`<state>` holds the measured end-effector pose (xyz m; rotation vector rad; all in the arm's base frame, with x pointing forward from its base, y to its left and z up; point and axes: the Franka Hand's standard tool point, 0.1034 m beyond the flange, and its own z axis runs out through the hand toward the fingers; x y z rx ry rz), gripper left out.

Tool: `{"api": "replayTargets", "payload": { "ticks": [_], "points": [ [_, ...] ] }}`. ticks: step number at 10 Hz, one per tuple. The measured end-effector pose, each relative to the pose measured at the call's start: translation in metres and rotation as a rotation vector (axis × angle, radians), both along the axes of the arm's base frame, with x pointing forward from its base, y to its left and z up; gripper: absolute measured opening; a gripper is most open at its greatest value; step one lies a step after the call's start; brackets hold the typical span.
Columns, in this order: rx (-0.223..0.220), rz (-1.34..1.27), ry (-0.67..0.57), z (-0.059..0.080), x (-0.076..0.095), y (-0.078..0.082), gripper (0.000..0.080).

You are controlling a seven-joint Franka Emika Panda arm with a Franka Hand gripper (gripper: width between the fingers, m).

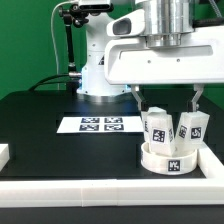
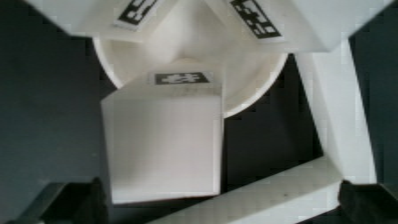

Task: Assemble stool

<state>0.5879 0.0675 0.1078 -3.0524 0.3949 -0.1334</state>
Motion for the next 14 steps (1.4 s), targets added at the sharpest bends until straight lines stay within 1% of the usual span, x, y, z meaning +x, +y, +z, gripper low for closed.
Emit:
{"api": "replayTargets", "payload": {
  "ticks": [1, 4, 5, 7, 10, 12, 14],
  "points": [
    [-0.012, 0.115, -0.008, -0.001, 0.000, -0.003, 0.0649],
    [-0.040, 0.371, -0.027, -0.004, -0.002, 0.002, 0.0649],
    [-0.056, 0.464, -0.030, -0.004, -0.002, 0.002, 0.0649],
    [-0.067, 0.547, -0.033, -0.003, -0.002, 0.000, 0.0649],
    [-0.103, 0.742, -0.032, -0.004, -0.002, -0.004, 0.0649],
    [-0.125, 0.908, -0.022, -0.007, -0.005, 0.000, 0.0649],
    [-0.147, 1.069, -0.023, -0.011, -0.006, -0.003, 0.0649]
  ]
}}
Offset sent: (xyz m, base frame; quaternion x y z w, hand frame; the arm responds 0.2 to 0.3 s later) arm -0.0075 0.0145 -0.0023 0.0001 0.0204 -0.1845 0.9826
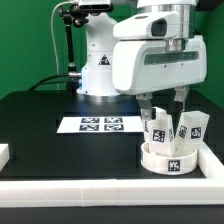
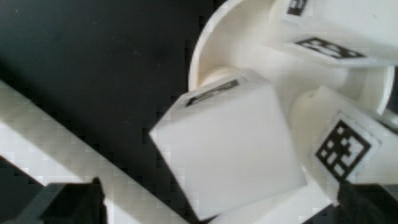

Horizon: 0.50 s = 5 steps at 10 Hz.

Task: Assemble stool

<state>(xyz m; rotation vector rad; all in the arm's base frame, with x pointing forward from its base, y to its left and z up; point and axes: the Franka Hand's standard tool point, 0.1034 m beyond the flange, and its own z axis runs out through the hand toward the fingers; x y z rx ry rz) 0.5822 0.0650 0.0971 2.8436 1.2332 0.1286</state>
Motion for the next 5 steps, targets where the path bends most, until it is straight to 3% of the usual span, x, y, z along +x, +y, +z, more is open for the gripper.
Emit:
{"api": "replayTargets", "payload": {
  "ticks": [2, 5],
  "points": [
    [-0.028, 0.143, 0.001, -0.0041, -0.0023, -0.0046, 0.0649],
    [-0.025, 0.112, 0.009, -0.0114, -0.0048, 0.0009, 0.0646]
  ]
}}
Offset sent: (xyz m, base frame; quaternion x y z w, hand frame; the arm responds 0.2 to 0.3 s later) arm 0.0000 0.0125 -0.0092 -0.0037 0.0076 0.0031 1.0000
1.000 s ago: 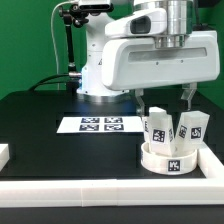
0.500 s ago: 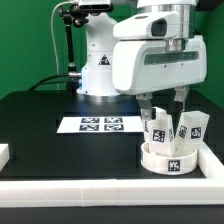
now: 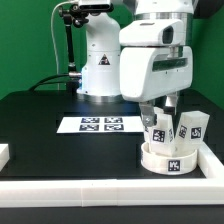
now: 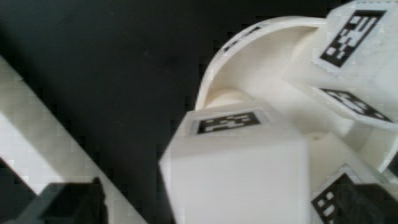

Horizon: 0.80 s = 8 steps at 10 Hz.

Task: Assemble stool

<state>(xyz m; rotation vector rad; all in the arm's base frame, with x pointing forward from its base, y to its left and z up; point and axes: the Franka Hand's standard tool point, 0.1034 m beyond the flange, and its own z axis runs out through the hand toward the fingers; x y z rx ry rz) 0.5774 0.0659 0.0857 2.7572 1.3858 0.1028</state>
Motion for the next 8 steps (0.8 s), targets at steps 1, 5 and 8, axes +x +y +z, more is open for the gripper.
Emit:
{"api": "replayTargets", "payload": {
  "ticks": [1, 5, 8],
  "points": [
    [0.001, -0.002, 0.001, -0.0002, -0.0001, 0.0006, 0.0491],
    [0.004, -0.043, 0.000, -0.0002, 0.0002, -0.0010, 0.0337],
    [0.020, -0.232, -0.003, -0.0002, 0.0002, -0.0017, 0.0337]
  ]
}}
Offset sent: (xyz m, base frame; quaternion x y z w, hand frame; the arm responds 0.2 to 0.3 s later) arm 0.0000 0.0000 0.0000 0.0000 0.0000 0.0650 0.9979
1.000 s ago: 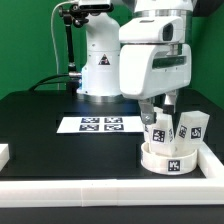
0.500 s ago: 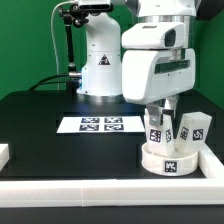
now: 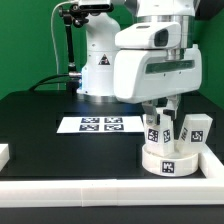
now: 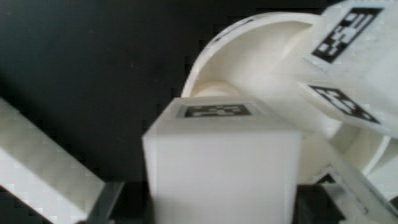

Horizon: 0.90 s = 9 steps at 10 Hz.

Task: Assemble stool

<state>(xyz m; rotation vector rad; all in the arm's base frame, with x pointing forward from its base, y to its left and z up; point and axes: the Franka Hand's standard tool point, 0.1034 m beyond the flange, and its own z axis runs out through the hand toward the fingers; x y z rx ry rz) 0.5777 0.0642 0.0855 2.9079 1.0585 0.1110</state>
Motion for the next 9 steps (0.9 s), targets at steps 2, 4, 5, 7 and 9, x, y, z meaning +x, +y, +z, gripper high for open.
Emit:
{"api": "replayTargets", "payload": {
  "ticks": [2, 4, 5, 7, 9],
  "points": [
    [0.014, -0.151, 0.001, -0.0002, -0.0004, -0.0022, 0.0338],
    [0.041, -0.378, -0.002, -0.0011, -0.0005, -0.0040, 0.0338],
    [0.049, -0.476, -0.003, -0.0013, -0.0006, -0.0040, 0.0338],
    [0.060, -0.614, -0.005, -0.0013, -0.0006, -0.0039, 0.0338],
    [0.073, -0.781, -0.007, -0.0014, -0.0006, -0.0039, 0.0338]
  ]
}}
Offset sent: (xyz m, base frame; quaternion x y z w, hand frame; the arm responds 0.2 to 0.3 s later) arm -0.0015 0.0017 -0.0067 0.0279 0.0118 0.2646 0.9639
